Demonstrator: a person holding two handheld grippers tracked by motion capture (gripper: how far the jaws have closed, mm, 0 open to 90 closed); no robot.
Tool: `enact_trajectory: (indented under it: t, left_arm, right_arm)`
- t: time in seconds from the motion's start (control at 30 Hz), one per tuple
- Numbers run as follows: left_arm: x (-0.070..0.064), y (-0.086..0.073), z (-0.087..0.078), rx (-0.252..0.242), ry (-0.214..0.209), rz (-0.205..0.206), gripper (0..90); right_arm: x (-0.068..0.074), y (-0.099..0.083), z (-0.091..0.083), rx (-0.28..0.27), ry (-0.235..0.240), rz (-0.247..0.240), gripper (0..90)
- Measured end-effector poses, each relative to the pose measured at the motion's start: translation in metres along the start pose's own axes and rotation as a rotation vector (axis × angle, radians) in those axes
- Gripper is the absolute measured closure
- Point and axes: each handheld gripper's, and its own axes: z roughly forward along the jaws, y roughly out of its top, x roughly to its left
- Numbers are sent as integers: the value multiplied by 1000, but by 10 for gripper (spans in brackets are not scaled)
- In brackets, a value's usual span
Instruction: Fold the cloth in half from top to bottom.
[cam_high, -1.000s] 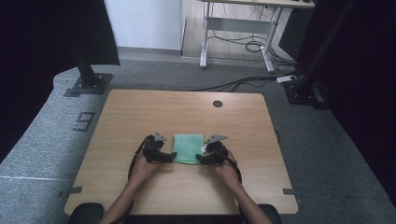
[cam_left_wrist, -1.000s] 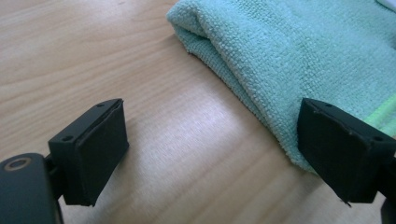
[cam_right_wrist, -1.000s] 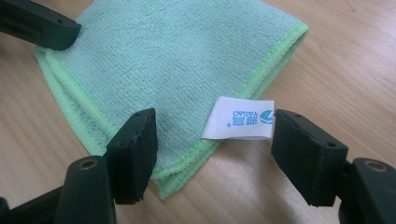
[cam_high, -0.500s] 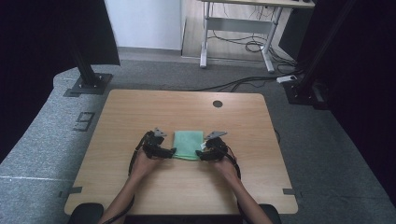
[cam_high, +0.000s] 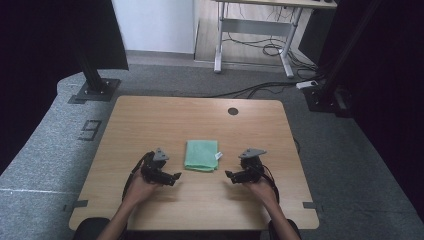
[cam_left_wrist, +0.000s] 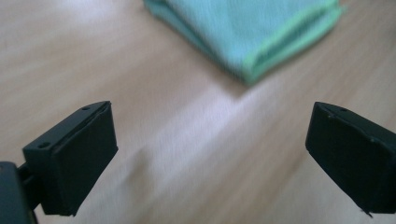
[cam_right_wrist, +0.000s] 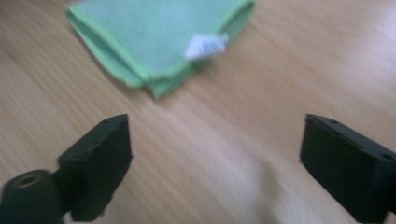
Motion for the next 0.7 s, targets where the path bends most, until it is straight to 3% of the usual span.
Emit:
enact_trajectory:
  t: [0.17, 0.37, 0.5, 0.7]
  left_arm:
    - [0, -16, -6, 8, 7, -7, 0]
    - [4, -29, 1, 38, 31, -10, 0]
    - [5, -30, 1, 36, 32, -11, 0]
    - [5, -30, 1, 36, 31, -12, 0]
  right_arm:
    - [-5, -21, -8, 28, -34, 5, 32]
    - [-11, -39, -6, 61, -67, 20, 16]
    - [-11, -44, -4, 27, -69, 32, 0]
    - [-10, -44, -4, 27, -71, 34, 0]
